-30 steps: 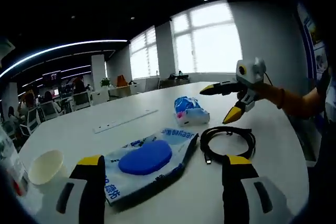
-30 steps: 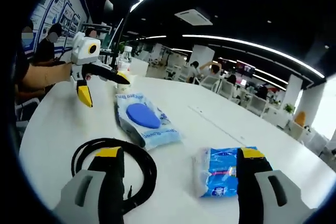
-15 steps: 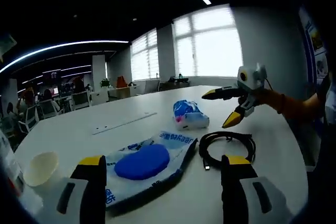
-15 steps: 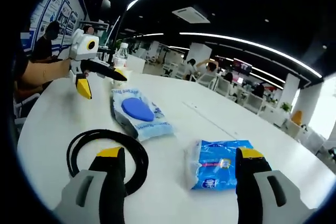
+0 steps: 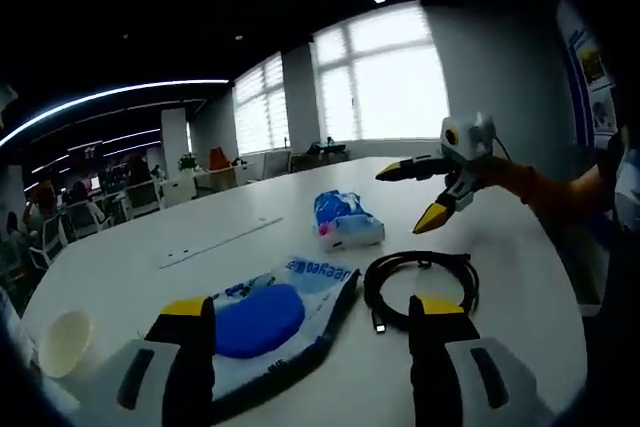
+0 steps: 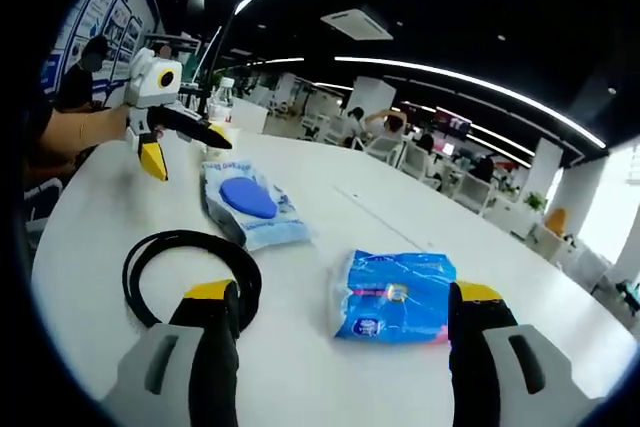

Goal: Arrange the tabletop items into an orderly group along one side of the table until the central work area is clear of visible clutter.

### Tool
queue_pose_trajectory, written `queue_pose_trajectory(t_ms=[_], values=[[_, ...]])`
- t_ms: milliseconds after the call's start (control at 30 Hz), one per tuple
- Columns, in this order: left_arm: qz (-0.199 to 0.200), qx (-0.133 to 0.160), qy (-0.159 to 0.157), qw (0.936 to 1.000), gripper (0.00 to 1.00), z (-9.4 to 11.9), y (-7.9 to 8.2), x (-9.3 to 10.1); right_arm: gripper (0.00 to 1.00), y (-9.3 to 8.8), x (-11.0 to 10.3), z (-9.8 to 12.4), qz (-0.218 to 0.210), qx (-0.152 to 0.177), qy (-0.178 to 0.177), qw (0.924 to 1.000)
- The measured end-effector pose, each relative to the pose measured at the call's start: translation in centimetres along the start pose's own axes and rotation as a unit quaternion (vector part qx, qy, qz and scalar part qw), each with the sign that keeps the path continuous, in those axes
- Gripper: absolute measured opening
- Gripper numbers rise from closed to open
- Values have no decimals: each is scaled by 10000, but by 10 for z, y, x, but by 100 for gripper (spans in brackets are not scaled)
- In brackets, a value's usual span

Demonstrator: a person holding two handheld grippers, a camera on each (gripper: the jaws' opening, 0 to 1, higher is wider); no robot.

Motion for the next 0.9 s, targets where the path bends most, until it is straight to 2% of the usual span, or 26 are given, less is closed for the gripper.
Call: queue_pose_trajectory(t_ms=[433, 700, 900], values=[[-21, -26, -114, 9999, 76, -21, 6, 0, 83, 0, 16, 5, -8, -25, -160, 9999], [-85, -117, -231, 9996, 69, -23, 4, 0, 79, -3, 21, 8, 38, -79, -225, 9997], [-99, -115, -211, 9997, 68, -26, 6, -1, 79, -3, 28, 9, 42, -39, -245, 9997]])
Point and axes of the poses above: the point that each gripper's makers call its tool centre point, and the gripper's own axes: z roughly backward along the fingers, x roughly to its right, y roughly out of its top, the point moved 6 cm from there along z, roughly backward along the fingers, and after that the axes turned 4 degrees about -y, right-handed, at the moved point
